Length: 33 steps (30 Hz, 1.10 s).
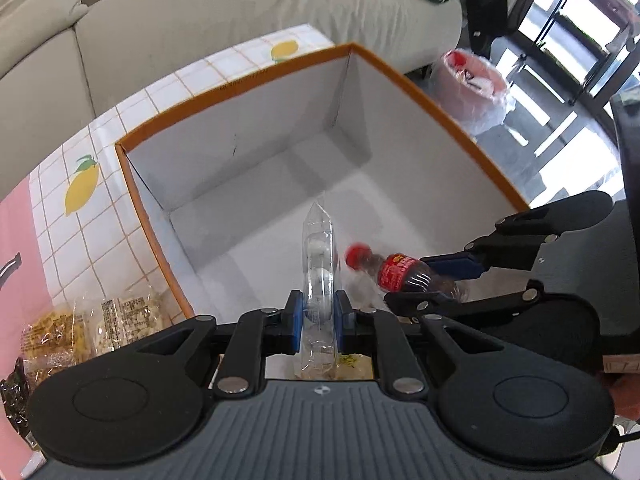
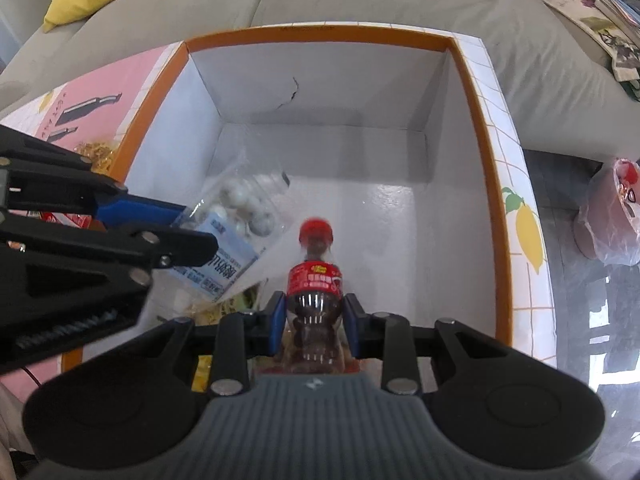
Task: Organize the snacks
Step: 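Carry both items into the orange box and open both tools to release, then move both tools back over the remaining snacks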
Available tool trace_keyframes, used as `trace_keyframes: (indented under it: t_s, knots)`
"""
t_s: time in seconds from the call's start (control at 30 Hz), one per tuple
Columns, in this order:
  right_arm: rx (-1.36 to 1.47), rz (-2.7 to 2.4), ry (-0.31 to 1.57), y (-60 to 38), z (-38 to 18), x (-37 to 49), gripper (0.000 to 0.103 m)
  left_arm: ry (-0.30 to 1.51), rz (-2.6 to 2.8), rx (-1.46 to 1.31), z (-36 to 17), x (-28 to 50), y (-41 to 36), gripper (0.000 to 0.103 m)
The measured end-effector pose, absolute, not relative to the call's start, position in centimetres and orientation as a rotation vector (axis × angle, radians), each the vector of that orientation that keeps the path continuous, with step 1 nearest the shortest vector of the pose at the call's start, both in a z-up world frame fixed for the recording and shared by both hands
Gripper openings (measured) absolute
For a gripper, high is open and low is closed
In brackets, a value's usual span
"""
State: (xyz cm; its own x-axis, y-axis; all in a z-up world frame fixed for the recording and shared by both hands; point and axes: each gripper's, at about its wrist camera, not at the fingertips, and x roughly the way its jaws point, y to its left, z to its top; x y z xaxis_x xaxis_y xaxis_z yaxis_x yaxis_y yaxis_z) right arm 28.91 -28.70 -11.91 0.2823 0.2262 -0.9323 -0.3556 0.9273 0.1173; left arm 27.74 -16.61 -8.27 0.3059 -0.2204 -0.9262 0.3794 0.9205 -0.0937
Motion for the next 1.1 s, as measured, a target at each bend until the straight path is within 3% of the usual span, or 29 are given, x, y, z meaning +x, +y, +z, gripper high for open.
trace_keyframes:
  t_s: [0.27,0.5,0.67,0.83,0.9,1.1]
  knots:
    - [-0.129,0.418,1.253,-28.2,-12.2,29.0,0.031,1.250,-0.379,0.162,-8.4,27.7,-16.6,0.021]
    - [-0.164,0.418,1.229,-27.6,-10.7,27.9,0.044,1.230,-0.371,0.122,-6.6,26.4,-15.4,0.042]
    - [-0.181,0.409,1.206,-27.6,-9.6,26.6,0.046,1.197,-0.374,0.070,-4.8,24.9,-14.3,0.053]
    - [-0.158,0.444,1.191,-27.3,-8.9,25.1,0.044,1.160,-0.370,0.027,-3.5,22.7,-12.5,0.055]
    - [-0.146,0.455,1.195,-26.9,-9.0,24.7,0.037,1.152,-0.357,0.016,-3.2,21.7,-11.6,0.055]
    - [-0.122,0.435,1.209,-25.6,-9.0,23.7,0.039,1.128,-0.330,-0.018,-2.4,19.1,-9.0,0.055]
